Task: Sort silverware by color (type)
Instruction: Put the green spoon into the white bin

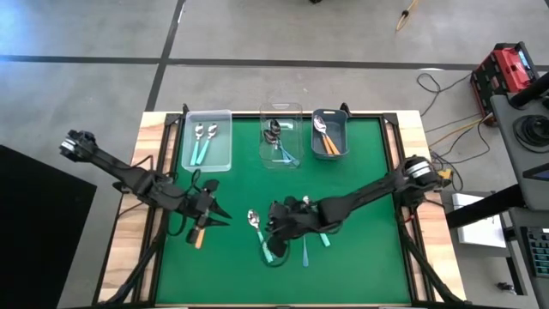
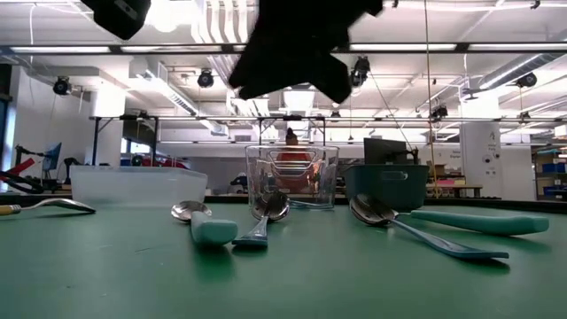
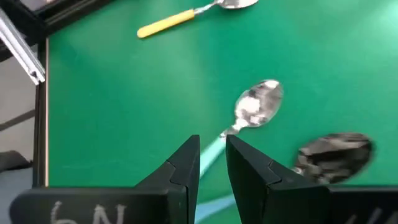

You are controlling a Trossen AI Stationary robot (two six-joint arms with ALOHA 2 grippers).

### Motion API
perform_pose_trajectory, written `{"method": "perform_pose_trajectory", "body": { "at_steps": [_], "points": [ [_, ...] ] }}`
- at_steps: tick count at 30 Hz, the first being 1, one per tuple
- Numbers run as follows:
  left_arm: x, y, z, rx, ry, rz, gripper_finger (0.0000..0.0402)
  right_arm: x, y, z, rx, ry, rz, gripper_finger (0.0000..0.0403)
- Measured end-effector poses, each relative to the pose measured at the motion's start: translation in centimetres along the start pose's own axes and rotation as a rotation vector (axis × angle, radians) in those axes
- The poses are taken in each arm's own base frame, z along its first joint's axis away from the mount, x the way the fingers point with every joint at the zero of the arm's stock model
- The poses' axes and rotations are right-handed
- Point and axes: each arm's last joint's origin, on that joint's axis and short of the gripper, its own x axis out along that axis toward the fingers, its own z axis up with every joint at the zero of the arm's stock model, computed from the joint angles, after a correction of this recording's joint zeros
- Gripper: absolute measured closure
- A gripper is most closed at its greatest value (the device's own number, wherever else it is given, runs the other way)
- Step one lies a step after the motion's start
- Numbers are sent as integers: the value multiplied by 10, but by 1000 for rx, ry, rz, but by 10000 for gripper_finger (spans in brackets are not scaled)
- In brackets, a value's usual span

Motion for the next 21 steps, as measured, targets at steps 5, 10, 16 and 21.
{"method": "perform_pose_trajectory", "body": {
  "at_steps": [5, 10, 16, 21],
  "points": [
    [-10, 1, 3, -9, -39, -9, 326, 15, 15, 12, 49, 93, -82, 335],
    [-20, 3, 3, -20, -75, -16, 326, 34, 25, 16, 115, 153, -147, 335],
    [-28, 4, 1, -32, -105, -24, 326, 58, 36, 19, 180, 195, -192, 335],
    [-31, 5, -3, -37, -110, -25, 326, 75, 37, 12, 229, 251, -268, 335]
  ]
}}
